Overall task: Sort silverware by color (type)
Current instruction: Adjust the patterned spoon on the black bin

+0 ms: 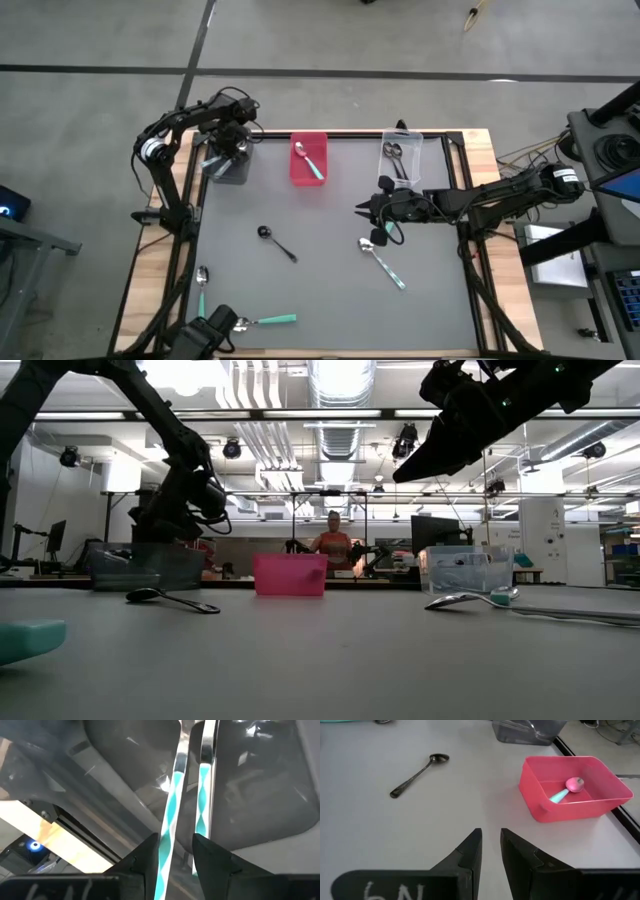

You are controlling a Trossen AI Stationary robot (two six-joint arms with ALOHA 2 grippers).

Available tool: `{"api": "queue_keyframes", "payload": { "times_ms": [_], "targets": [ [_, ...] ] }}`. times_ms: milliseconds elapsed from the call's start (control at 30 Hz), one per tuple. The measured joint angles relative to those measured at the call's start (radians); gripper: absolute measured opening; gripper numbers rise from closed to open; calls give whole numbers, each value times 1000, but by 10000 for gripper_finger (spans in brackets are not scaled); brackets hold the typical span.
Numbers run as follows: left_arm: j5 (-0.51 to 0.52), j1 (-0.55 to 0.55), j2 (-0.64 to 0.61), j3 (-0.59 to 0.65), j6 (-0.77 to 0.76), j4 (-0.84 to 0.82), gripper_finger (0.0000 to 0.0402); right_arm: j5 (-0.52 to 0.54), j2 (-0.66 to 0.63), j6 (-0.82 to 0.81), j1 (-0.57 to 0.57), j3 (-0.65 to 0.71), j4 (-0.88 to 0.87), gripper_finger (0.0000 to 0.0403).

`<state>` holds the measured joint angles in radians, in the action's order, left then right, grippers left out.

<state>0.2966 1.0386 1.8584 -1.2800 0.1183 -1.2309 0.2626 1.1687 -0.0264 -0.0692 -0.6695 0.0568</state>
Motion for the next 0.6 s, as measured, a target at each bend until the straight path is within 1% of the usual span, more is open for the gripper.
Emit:
{"api": "queue_keyframes", "payload": {
  "times_ms": [167,333,500,600],
  "targets": [
    [0,0,0,7,-5,10,100,0,0,-1,0,0,0,61],
    [0,0,0,40,-5,21,95,0,0,0,0,0,0,61],
    [-1,0,0,55,-5,28,70,0,0,0,0,0,0,61],
    [1,0,0,55,-6,26,48,0,0,0,0,0,0,61]
  ]
}}
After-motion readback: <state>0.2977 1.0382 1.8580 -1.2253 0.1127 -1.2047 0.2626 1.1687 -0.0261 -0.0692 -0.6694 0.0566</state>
